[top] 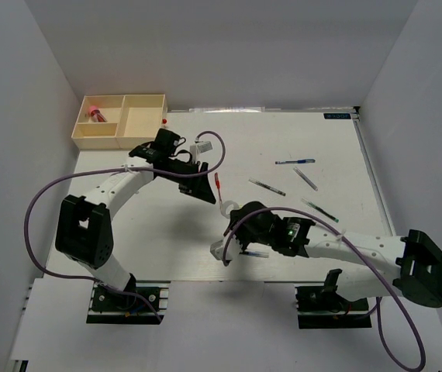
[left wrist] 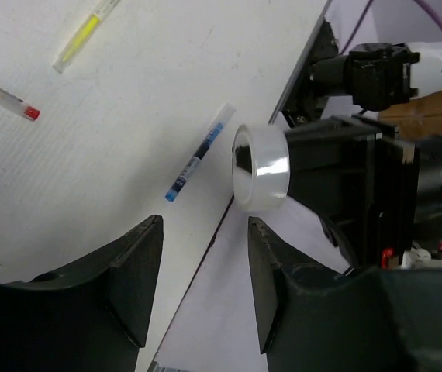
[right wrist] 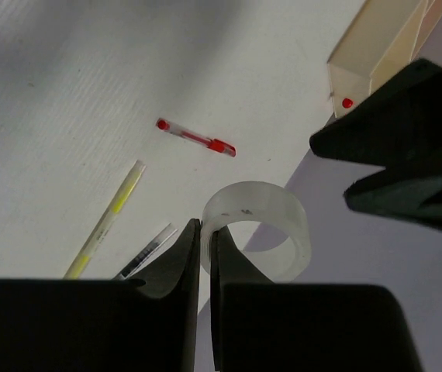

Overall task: Sort the stationery into containers
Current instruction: Place the stationery in the storage box.

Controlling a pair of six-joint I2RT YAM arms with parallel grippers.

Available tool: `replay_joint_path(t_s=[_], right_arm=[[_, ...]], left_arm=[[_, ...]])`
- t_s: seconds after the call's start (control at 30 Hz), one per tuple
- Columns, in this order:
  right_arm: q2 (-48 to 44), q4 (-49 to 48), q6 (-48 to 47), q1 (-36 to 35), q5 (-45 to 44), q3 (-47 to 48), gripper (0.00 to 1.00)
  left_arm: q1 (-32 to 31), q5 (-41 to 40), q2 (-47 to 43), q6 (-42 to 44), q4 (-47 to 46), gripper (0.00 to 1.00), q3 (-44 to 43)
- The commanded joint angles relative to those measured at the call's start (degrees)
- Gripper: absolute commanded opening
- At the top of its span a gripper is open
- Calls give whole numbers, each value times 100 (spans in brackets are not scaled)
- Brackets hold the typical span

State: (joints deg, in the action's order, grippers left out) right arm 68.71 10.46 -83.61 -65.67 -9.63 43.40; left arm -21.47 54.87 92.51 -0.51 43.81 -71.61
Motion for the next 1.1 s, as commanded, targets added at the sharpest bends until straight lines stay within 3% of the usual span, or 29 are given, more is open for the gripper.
replay_joint_path(t_s=[0.0, 0.33, 0.6, 0.7, 1.07], right_arm=[[256, -580, -77, -367, -891, 28, 0], [362, -229, 468, -833, -1278, 125, 0], [371, -62, 609, -930, -1287, 116, 0], [371, 17, 662, -930, -1279, 134, 0], [512, 132, 803, -930, -1270, 310, 0]], left_arm=[[-120, -486, -365, -107, -241, 57, -2], [-410, -706, -435, -10, -329, 57, 7], [-708, -364, -357, 306, -163, 74, -151], [-831, -363, -339, 376, -110, 75, -186], [-1307, -565, -154, 579, 75, 68, -283]])
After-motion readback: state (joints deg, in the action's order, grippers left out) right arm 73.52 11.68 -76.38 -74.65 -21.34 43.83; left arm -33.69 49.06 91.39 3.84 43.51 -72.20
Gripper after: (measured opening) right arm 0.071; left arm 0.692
